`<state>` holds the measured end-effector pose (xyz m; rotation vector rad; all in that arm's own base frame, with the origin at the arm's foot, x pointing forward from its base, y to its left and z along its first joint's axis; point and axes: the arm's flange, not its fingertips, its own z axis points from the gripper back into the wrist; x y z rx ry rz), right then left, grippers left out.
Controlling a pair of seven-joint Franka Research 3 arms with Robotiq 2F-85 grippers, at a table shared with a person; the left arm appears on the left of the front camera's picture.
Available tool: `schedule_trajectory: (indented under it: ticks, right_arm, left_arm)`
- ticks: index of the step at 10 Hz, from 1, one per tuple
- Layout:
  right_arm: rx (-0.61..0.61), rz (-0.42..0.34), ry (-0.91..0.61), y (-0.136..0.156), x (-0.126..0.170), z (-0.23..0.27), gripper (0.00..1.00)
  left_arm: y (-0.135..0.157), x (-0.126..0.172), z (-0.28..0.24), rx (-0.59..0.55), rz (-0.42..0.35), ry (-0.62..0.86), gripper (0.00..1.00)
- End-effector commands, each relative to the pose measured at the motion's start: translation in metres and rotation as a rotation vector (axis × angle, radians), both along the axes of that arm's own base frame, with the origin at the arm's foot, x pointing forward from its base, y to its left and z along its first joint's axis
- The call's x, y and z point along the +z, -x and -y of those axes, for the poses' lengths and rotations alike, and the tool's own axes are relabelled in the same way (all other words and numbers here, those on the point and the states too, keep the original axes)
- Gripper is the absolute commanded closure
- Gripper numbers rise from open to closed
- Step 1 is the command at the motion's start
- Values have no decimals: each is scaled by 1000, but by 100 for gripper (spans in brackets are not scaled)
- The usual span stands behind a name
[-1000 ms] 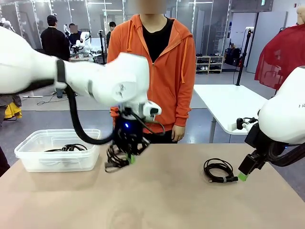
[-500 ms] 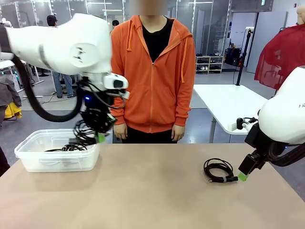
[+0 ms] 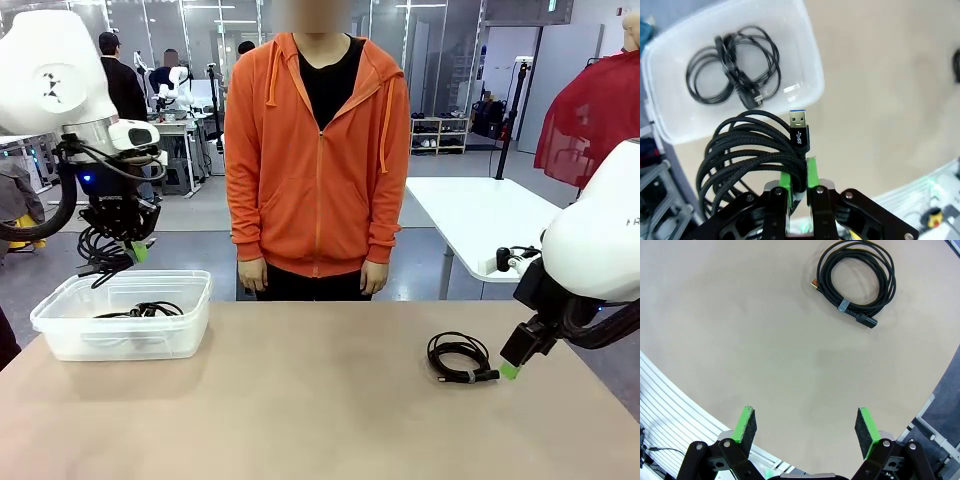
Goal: Organize and store the cables.
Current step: Place the USB Extension Cable into the Organizing box.
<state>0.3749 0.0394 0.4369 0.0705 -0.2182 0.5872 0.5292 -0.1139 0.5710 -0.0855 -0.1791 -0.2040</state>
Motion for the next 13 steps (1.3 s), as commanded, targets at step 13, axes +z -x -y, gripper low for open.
schedule_trajectory:
  ticks: [13]
  right_arm:
    - [-27, 5, 11, -1, -1, -1, 0]
  left_arm:
    - [-119, -159, 23, 177, -12, 32, 64]
